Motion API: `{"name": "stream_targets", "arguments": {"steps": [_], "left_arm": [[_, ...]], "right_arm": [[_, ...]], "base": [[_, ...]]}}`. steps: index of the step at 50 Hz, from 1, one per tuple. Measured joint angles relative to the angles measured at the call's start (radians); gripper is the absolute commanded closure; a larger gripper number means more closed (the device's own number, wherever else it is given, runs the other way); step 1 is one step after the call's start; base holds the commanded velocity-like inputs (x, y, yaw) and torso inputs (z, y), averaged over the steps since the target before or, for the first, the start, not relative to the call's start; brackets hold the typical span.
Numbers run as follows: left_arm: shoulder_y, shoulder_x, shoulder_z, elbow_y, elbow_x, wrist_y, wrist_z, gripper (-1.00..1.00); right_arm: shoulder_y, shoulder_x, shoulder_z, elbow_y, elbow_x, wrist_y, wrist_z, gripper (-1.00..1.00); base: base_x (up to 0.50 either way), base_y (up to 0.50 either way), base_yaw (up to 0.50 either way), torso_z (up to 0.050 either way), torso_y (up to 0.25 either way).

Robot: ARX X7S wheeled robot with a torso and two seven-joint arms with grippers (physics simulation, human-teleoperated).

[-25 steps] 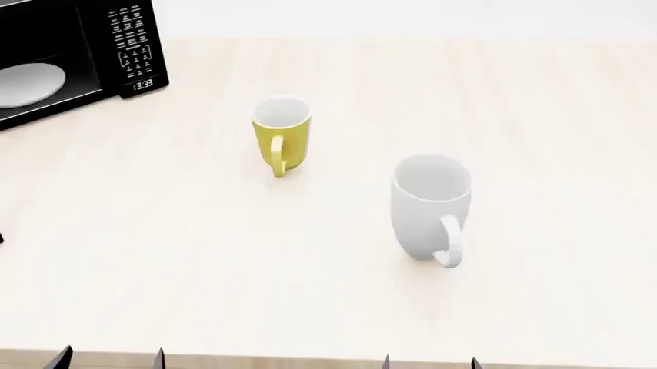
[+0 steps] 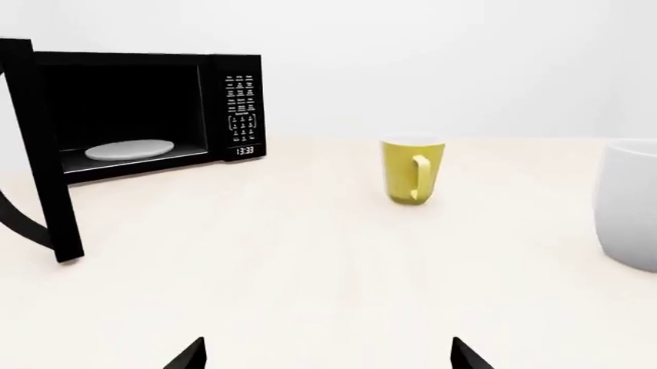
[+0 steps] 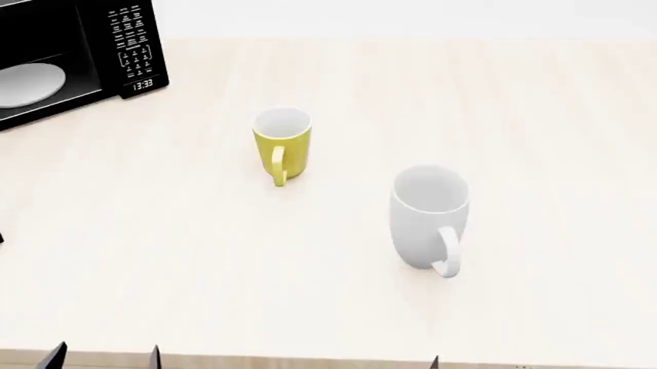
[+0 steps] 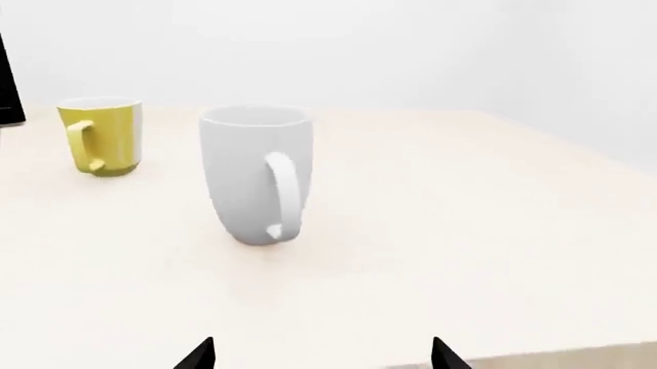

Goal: Put the yellow and white mug to the front of the white mug.

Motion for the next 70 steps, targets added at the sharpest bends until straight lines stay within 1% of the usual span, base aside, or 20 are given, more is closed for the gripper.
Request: {"name": "stream_targets", "arguments": {"steps": [10, 19, 29, 51, 54, 65, 70], "left_arm": [[0.000, -0.026, 0.002, 0.009, -0.016, -0.002, -0.018, -1.00], [0.005, -0.047, 0.004, 0.023, -0.029, 0.000, -0.028, -1.00], [0.006, -0.063, 0.011, 0.031, -0.044, 0.001, -0.033, -1.00], [0.001, -0.083, 0.030, 0.027, -0.070, 0.000, -0.041, -1.00], [-0.002, -0.084, 0.033, 0.026, -0.073, 0.000, -0.042, -1.00], [-0.003, -0.092, 0.040, 0.020, -0.083, 0.001, -0.048, -1.00], [-0.003, -0.095, 0.044, 0.018, -0.087, 0.002, -0.050, -1.00]], "right_arm": [[-0.006, 0.041, 0.090, -0.006, 0.030, 0.007, 0.075, -1.00], [-0.021, 0.058, 0.165, -0.023, 0.128, -0.013, 0.072, -1.00], [-0.030, 0.066, 0.204, -0.044, 0.222, -0.020, 0.051, -1.00], [-0.039, 0.078, 0.219, -0.064, 0.316, -0.017, 0.036, -1.00], [-0.041, 0.078, 0.217, -0.062, 0.309, -0.037, 0.038, -1.00], [-0.029, 0.087, 0.192, -0.056, 0.255, 0.007, 0.110, -1.00], [-0.031, 0.089, 0.185, -0.056, 0.240, 0.008, 0.130, -1.00]], "base": [[0.05, 0.00, 0.00, 0.000, 0.000], [0.50, -0.16, 0.00, 0.000, 0.000], [0.50, -0.21, 0.00, 0.000, 0.000], [0.48, -0.27, 0.00, 0.000, 0.000], [0.00, 0.00, 0.00, 0.000, 0.000], [0.00, 0.00, 0.00, 0.000, 0.000], [0.39, 0.00, 0.00, 0.000, 0.000]]}}
